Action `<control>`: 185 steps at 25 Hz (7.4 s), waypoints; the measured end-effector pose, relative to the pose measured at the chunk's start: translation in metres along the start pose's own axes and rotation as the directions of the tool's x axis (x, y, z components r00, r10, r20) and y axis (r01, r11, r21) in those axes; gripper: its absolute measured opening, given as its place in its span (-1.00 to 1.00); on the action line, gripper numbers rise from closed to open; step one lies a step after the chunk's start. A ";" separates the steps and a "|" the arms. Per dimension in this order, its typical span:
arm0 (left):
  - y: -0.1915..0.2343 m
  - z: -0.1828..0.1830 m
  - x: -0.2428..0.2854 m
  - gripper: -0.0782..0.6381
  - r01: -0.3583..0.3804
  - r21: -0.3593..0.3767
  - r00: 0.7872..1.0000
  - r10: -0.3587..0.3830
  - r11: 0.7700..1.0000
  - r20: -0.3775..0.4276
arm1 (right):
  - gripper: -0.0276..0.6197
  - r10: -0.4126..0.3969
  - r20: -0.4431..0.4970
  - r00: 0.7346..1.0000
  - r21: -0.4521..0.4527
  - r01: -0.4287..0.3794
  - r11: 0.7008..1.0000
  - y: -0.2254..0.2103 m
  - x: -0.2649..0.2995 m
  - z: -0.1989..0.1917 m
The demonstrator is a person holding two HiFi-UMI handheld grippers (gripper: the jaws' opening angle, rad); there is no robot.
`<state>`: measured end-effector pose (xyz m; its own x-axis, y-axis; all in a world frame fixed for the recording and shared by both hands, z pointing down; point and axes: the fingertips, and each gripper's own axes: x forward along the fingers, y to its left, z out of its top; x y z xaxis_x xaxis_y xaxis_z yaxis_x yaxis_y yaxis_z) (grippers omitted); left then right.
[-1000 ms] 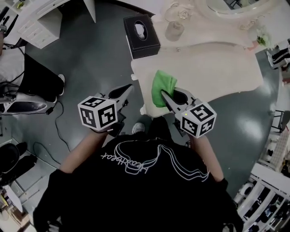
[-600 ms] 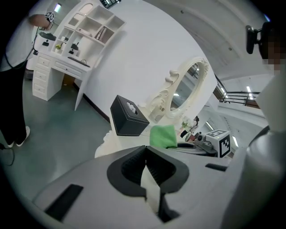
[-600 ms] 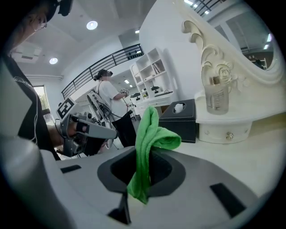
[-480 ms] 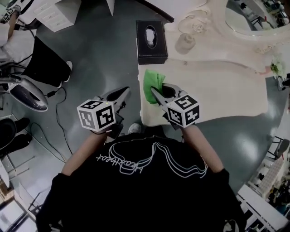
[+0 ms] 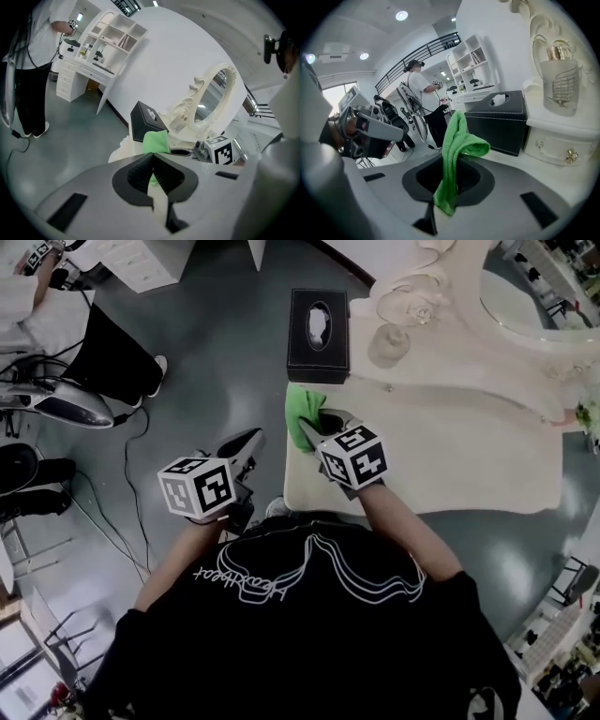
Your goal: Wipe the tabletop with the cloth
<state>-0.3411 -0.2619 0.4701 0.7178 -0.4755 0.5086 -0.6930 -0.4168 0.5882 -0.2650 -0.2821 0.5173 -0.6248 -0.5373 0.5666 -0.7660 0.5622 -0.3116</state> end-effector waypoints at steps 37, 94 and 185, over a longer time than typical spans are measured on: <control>0.064 -0.024 0.021 -0.77 0.046 -0.131 0.998 -0.050 0.990 -0.031 | -0.74 -0.169 -0.141 0.975 -0.123 0.153 0.981 -0.040 0.035 -0.029; -0.085 -0.057 0.051 -0.77 -0.067 -0.120 0.995 0.075 0.990 0.068 | -0.74 -0.166 -0.129 0.978 -0.216 0.136 0.967 -0.133 -0.079 -0.072; -0.215 -0.089 0.163 -0.77 -0.005 -0.107 0.998 0.011 0.994 0.058 | -0.75 -0.306 -0.148 0.940 -0.280 0.257 0.925 -0.280 -0.229 -0.122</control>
<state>-0.0693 -0.1808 0.4829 0.7051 -0.5242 0.4776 -0.6850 -0.3293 0.6499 0.1107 -0.2397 0.5675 -0.3308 -0.5845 0.7409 -0.8269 0.5579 0.0709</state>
